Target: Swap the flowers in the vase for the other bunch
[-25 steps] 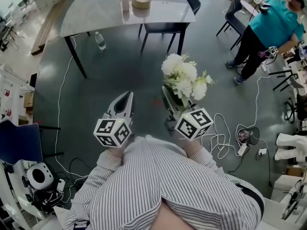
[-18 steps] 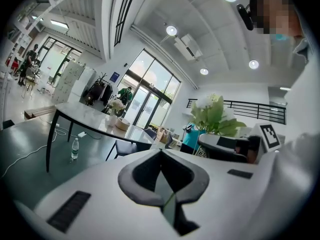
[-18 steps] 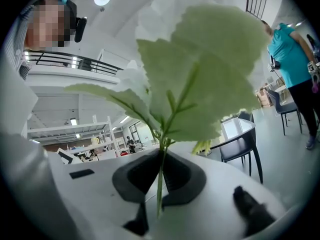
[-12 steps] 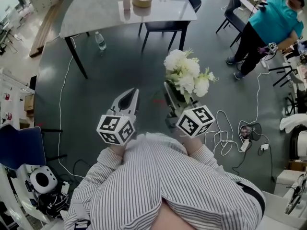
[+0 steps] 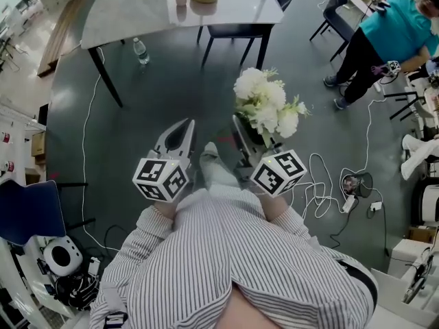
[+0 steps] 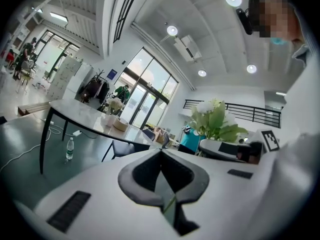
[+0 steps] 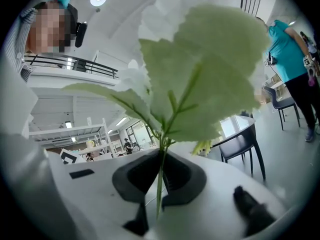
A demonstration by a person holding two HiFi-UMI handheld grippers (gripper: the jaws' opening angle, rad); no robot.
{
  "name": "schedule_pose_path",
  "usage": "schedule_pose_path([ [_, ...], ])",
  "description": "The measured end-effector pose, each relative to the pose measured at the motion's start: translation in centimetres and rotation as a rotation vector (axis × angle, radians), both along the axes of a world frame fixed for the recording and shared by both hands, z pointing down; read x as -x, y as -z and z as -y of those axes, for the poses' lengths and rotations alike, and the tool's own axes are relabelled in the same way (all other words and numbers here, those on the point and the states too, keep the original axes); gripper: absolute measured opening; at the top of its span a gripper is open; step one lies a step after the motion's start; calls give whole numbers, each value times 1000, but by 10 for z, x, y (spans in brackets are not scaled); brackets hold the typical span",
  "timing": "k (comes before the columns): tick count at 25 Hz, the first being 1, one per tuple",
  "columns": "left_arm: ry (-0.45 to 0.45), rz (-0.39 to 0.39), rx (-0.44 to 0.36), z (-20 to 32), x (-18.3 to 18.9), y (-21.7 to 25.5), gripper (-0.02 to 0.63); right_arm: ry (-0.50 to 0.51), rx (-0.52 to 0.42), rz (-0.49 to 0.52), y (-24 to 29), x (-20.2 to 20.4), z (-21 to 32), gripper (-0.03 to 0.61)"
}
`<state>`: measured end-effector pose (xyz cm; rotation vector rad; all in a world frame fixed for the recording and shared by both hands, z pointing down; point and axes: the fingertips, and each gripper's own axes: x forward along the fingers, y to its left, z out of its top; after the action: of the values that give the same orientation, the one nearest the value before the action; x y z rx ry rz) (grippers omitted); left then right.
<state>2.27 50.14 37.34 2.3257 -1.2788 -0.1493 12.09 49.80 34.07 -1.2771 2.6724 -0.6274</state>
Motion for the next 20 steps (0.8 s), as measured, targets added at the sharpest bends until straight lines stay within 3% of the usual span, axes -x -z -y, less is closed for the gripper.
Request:
schedule_pose_path([
  [5, 38, -10, -3, 53, 7, -1, 12, 15, 9, 3, -4, 1, 54, 23],
  [11, 88, 31, -34, 90, 13, -1, 11, 39, -14, 12, -1, 1, 99, 23],
  [20, 144, 26, -40, 210, 15, 15, 12, 137, -50, -5, 19, 13, 221, 23],
])
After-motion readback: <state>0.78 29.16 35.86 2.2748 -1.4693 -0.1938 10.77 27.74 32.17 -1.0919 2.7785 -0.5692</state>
